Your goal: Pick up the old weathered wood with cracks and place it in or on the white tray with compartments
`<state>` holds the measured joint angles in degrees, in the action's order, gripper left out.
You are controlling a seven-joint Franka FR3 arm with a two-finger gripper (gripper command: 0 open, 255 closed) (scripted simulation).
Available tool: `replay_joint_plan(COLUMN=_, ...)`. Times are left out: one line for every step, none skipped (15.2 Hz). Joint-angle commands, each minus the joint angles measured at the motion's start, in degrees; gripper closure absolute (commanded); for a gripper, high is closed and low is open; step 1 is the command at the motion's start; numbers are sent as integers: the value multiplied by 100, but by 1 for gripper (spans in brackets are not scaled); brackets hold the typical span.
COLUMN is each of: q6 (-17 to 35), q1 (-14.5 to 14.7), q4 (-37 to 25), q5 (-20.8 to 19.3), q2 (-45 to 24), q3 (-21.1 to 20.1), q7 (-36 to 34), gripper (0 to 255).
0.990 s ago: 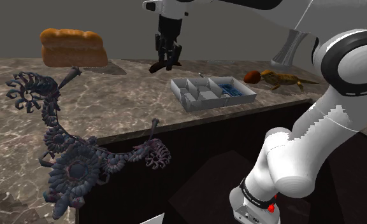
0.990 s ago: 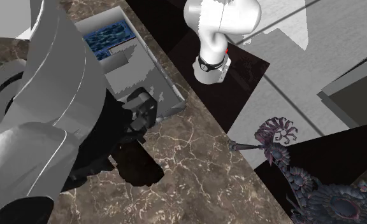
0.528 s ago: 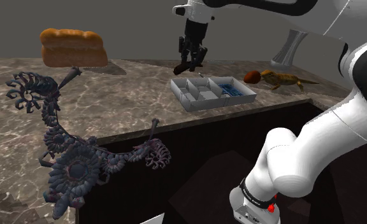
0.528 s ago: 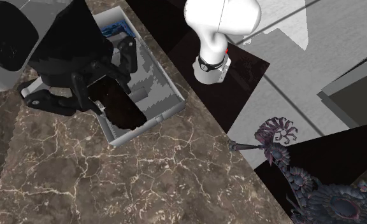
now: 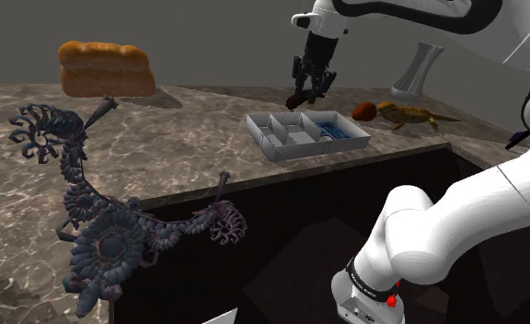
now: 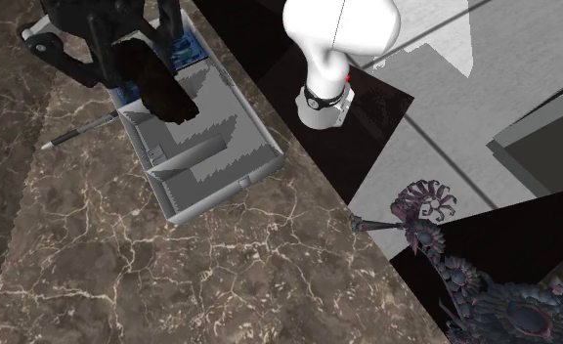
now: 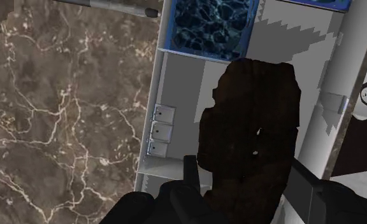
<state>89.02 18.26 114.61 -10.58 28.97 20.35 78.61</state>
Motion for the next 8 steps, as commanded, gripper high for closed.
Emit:
replay_joint_plan(q6=-50, q1=-111, q4=195, q5=-137, q2=277, q3=118, q7=194, gripper=255)
replay_joint_plan(q6=-86, q1=-162, q4=243, q5=-202, q2=380, q3=185, q7=297, gripper=255)
replay_joint_plan(q6=-100, q1=-181, q4=259, q5=-226, q2=416, q3=211, q7=336, gripper=255)
replay_joint_plan(q6=-28, q1=-188, q4=355, q5=-237, q2=441, q3=217, q7=328, gripper=255)
replay_joint_plan(q6=44, q1=-195, q4=450, q5=-247, q2=464, q3=225, q7=320, gripper=255)
replay_joint_plan(q6=116, q1=-201, q4=544, q5=-259, q2=487, q3=233, q7=312, gripper=255)
replay_joint_plan(q6=187, q1=-208, q4=636, q5=-270, q2=508, q3=241, q7=305, gripper=255)
replay_joint_plan(q6=259, q1=-215, q4=728, q5=-281, q2=528, q3=249, q7=298, gripper=255)
